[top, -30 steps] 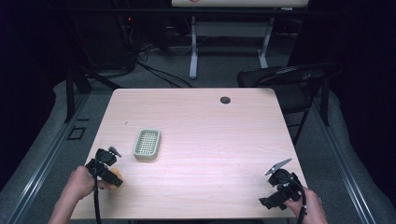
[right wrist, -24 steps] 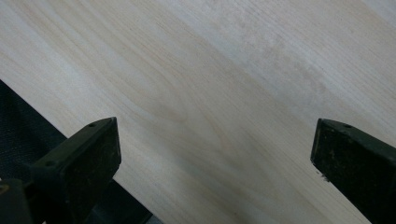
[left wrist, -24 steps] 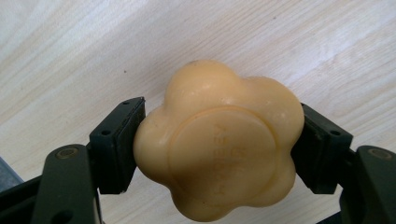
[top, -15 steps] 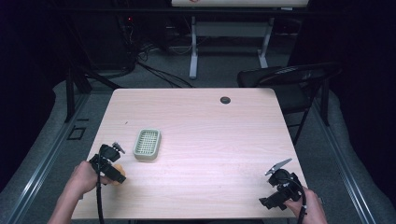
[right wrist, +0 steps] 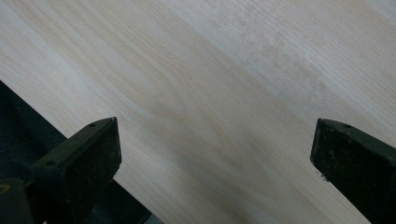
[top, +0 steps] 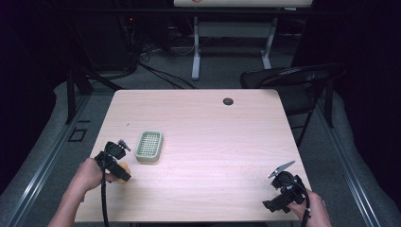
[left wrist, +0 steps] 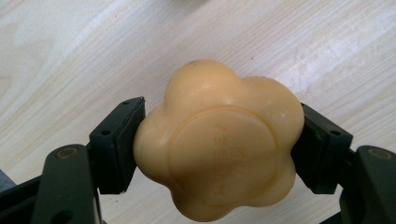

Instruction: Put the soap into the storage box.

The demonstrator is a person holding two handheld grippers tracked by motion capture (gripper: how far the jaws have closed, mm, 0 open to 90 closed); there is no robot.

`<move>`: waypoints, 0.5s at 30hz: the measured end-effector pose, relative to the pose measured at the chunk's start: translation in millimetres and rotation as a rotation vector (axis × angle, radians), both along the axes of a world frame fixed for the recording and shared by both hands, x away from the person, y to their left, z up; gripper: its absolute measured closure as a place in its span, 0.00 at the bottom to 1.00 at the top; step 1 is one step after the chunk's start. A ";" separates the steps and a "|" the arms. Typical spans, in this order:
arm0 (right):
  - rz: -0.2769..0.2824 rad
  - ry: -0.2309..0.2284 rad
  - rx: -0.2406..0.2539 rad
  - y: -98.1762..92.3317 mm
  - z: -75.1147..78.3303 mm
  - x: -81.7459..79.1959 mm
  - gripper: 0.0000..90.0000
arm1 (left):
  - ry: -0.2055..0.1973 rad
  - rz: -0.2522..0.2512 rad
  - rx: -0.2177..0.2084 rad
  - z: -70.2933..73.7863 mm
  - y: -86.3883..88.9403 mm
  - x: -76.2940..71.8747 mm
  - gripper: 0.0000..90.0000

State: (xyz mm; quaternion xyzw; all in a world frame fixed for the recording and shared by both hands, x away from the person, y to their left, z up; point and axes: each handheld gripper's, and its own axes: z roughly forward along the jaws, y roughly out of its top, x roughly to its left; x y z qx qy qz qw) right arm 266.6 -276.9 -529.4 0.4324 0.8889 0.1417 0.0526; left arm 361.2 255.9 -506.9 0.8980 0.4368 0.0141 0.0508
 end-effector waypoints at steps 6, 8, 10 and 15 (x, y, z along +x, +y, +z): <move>-0.003 0.001 0.006 0.3 -0.6 0.0 0.02 | 0.004 -0.012 0.002 2.4 -4.1 5.7 0.30; -0.009 -0.003 0.014 0.6 -1.2 -0.5 0.02 | 0.004 -0.014 0.000 3.6 -5.2 7.4 0.30; 0.001 0.004 0.005 -0.1 -0.4 0.2 0.02 | 0.006 -0.016 0.001 5.6 -6.3 9.2 0.30; 0.002 0.003 0.001 0.0 -0.2 0.2 0.02 | 0.001 -0.023 0.007 9.2 -8.6 13.3 0.30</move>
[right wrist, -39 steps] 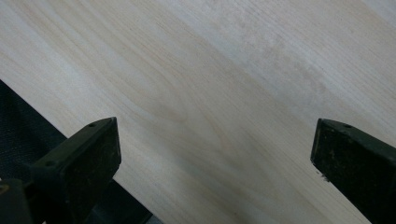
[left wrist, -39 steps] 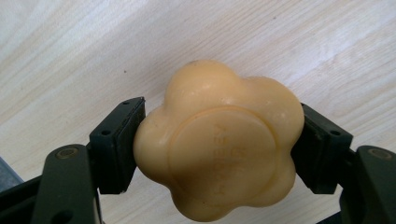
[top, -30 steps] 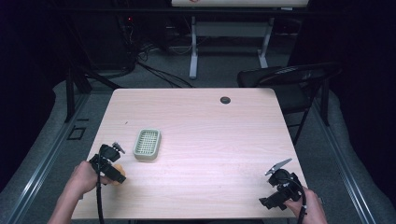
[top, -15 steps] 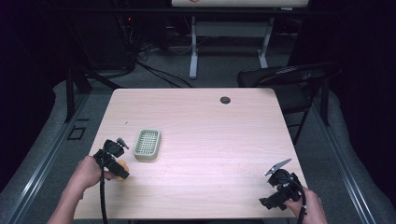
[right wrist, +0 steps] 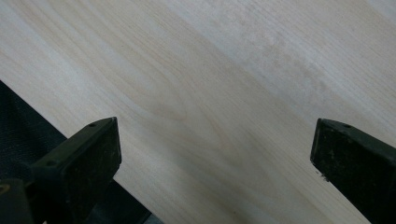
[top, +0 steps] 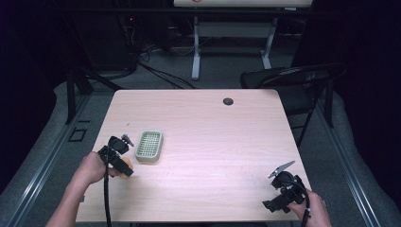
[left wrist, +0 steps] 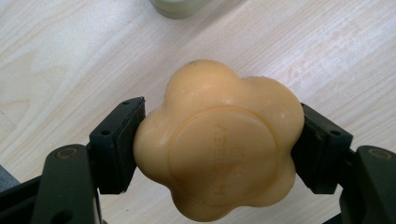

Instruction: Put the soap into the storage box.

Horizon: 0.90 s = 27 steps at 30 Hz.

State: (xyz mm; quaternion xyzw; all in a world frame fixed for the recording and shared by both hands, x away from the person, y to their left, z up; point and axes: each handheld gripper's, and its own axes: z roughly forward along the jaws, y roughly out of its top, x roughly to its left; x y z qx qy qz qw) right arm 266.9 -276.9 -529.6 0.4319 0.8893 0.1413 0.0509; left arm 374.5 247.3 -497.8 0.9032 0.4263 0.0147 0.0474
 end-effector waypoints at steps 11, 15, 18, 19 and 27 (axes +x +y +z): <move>-0.001 0.002 0.006 -0.1 -0.4 0.1 0.02 | -0.004 -0.018 0.015 8.5 -7.9 11.1 0.30; -0.001 0.003 0.005 -0.2 -0.4 0.1 0.02 | -0.003 -0.027 0.019 11.5 -11.2 15.5 0.30; -0.001 0.003 0.005 -0.3 -0.4 0.1 0.02 | -0.009 -0.039 0.019 14.4 -14.6 17.7 0.30; -0.001 0.003 0.005 -0.3 -0.4 0.1 0.02 | -0.009 -0.037 0.017 15.4 -15.9 18.2 0.30; 0.002 0.003 0.004 -0.2 -0.5 0.0 0.02 | -0.015 -0.052 0.029 22.4 -23.8 27.6 0.30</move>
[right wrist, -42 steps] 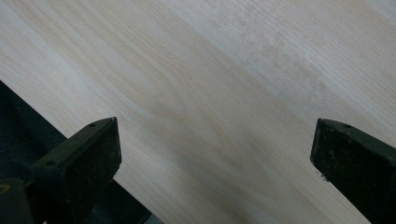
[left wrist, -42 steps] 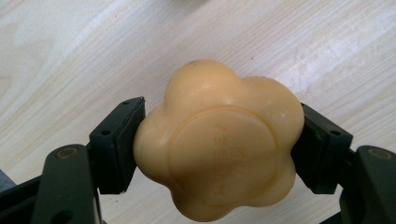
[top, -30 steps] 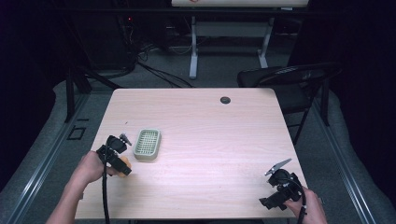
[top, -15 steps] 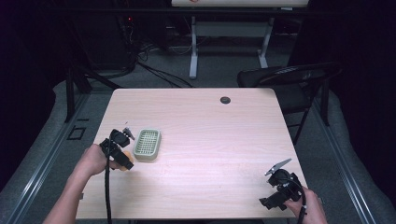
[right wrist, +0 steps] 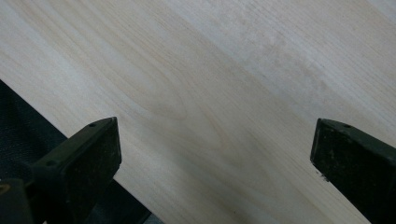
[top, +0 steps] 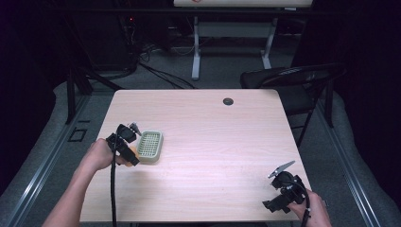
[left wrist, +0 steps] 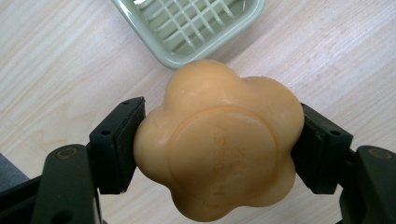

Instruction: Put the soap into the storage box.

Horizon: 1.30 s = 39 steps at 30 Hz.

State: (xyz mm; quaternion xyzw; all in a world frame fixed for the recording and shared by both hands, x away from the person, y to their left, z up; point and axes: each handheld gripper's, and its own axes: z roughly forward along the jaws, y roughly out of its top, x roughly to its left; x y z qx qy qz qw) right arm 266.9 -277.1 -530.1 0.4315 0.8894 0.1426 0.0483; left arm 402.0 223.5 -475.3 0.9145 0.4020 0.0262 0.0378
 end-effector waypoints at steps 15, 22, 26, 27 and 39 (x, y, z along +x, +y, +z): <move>0.005 -0.003 -0.001 0.1 -0.6 0.0 0.02 | -0.003 -0.019 0.008 5.7 -13.9 17.3 0.30; 0.007 -0.005 -0.007 0.0 -0.6 0.1 0.02 | 0.002 -0.020 0.013 8.3 -17.9 27.6 0.30; 0.006 -0.003 -0.002 0.1 -0.8 -0.1 0.02 | 0.007 -0.020 0.007 8.2 -19.9 33.6 0.30; 0.006 -0.004 -0.002 0.2 -0.8 -0.1 0.02 | 0.002 -0.018 0.007 7.3 -20.4 34.7 0.30; 0.000 -0.002 0.002 0.5 -1.3 -0.5 0.02 | 0.015 -0.006 0.013 -2.7 -22.2 48.5 0.30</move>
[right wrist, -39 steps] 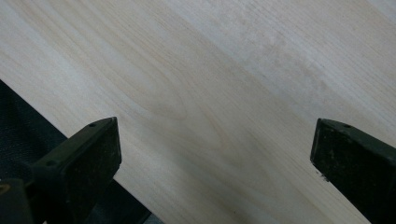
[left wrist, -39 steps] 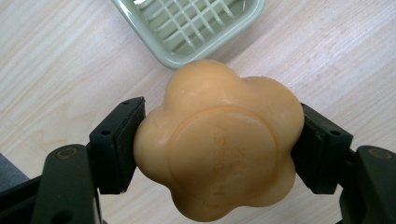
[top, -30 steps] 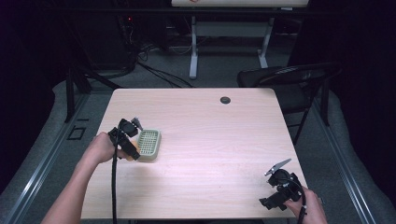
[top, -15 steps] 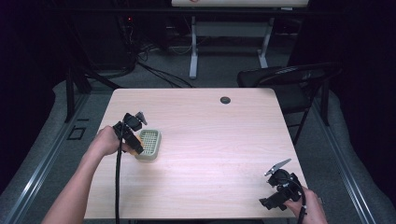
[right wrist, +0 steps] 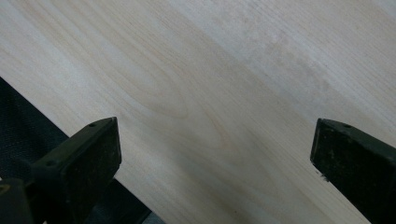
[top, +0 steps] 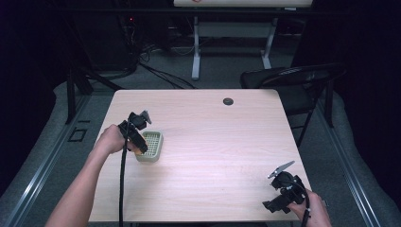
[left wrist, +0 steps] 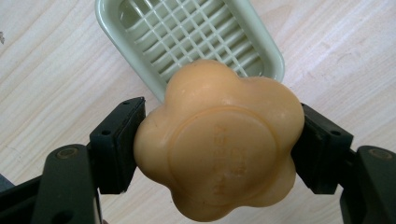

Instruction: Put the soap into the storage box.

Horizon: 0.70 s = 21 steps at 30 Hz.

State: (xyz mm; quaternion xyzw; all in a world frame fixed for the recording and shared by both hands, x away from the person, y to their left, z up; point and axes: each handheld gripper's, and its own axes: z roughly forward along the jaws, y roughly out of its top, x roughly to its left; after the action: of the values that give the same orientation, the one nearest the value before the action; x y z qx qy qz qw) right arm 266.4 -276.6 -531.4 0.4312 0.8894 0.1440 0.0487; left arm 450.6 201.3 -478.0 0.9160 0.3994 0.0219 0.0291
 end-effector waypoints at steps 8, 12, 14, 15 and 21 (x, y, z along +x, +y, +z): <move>0.000 0.001 -0.001 0.0 0.0 0.0 0.02 | 0.005 0.005 0.000 -4.0 -1.3 7.5 0.30; 0.002 0.002 -0.002 0.0 -0.1 0.1 0.02 | 0.006 0.008 -0.002 -6.1 -2.9 11.4 0.30; 0.001 0.002 -0.002 0.1 -0.2 0.1 0.02 | 0.004 0.006 0.001 -7.0 -3.8 13.1 0.30; 0.003 0.003 -0.003 0.1 -0.1 0.2 0.02 | 0.008 0.007 0.004 -7.2 -4.5 14.1 0.30; 0.008 0.013 -0.013 -0.2 0.8 0.6 0.02 | 0.012 0.015 0.004 -8.7 -7.1 21.1 0.30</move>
State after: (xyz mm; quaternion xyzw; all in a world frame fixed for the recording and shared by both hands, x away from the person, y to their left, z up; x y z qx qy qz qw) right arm 267.0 -276.8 -530.6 0.4281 0.8923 0.1357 0.0451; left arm 471.6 194.2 -486.7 0.9131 0.4066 0.0174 0.0249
